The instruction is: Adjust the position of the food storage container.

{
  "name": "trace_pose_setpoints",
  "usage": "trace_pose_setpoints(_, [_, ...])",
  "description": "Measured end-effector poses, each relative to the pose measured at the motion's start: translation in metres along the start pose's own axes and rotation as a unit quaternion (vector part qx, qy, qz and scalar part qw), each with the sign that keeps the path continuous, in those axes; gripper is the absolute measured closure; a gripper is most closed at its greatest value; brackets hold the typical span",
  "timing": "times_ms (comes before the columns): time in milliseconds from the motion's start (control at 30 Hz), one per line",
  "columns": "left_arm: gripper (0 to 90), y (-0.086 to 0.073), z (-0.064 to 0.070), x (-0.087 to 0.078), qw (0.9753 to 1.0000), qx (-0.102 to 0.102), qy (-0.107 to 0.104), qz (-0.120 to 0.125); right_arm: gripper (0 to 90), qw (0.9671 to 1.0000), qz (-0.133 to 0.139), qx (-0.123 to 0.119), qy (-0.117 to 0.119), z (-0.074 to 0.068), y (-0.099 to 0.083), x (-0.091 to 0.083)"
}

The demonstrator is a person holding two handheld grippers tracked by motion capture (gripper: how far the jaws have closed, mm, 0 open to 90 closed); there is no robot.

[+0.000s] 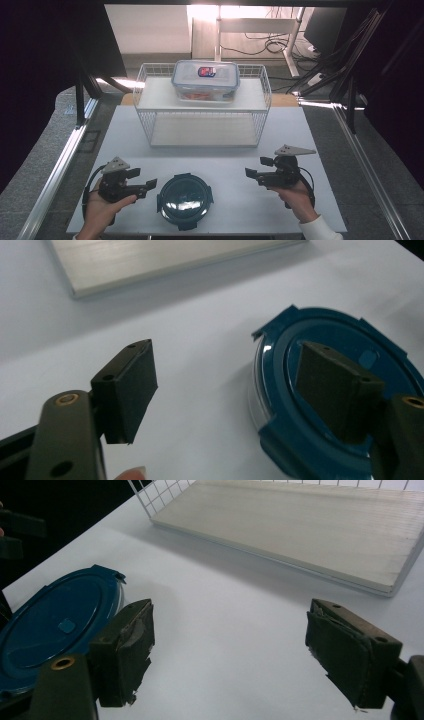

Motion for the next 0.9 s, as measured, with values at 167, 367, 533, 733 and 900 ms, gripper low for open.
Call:
trace_pose_setpoints(167, [37.9, -0.012, -0.002, -0.012, 0.9998, -0.002, 0.016, -0.013, 19.4, 1.0000, 0.001, 0.003, 0.001, 0.001, -0.001, -0.001])
trace_pose_setpoints(367, [59.9, -0.030, 0.000, -0.019, 0.9984, 0.010, 0.032, -0.047, 19.5, 0.9999, -0.009, 0.010, -0.001, 0.005, -0.008, -0.001])
trace_pose_setpoints(533, [75.1, -0.047, -0.001, -0.018, 0.9960, 0.008, 0.042, -0.078, 19.5, 0.9998, -0.010, 0.017, -0.004, 0.008, -0.010, 0.000])
trace_pose_setpoints(733, [87.4, -0.064, 0.007, -0.019, 0.9940, 0.005, 0.015, -0.108, 19.6, 0.9996, -0.017, 0.024, -0.005, 0.009, -0.014, 0.000])
trace_pose_setpoints(900, [89.9, -0.078, 0.020, -0.008, 0.9905, 0.008, -0.012, -0.137, 19.6, 0.9991, -0.022, 0.035, -0.003, 0.010, -0.017, 0.003])
Point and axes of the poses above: each handheld gripper's, and its own axes: x roughly forward along the jaws, y roughly out of its top, z roughly to its right, the point moved 6 cm from there along x, roughly forward along the jaws, and after that the axes turned 9 degrees about z, right-handed, at the moved point
